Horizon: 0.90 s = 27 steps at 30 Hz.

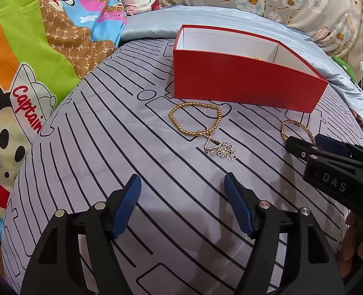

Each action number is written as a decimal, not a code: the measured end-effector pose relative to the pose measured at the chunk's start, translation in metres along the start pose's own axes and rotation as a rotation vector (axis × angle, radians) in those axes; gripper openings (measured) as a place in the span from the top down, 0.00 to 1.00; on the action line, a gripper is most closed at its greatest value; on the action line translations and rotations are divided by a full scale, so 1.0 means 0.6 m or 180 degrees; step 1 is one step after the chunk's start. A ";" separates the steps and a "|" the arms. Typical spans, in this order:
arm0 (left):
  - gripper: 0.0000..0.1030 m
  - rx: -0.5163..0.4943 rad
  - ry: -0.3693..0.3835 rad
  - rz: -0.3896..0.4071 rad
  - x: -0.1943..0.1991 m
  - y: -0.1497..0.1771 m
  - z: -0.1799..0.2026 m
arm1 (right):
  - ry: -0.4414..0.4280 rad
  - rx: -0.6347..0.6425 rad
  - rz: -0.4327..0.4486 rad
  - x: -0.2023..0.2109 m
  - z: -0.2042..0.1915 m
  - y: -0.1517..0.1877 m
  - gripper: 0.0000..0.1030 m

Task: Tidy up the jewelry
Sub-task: 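Grasp the gold bead bracelet with the left gripper while the right gripper closes around the gold bangle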

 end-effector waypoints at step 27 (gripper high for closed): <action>0.55 0.0264 0.0074 -0.0055 -0.073 -0.097 -0.038 | -0.0343 -0.0036 -0.0219 0.061 -0.012 0.083 0.73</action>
Point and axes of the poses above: each gripper's, at about its wrist camera, not at the fingertips, and x roughly against the way its jaws point, z to its right, y to its underside, the point moved 8 cm from there along -x, roughly the way its jaws point, and after that the axes turned 8 degrees about -x, right-handed, at the moved point
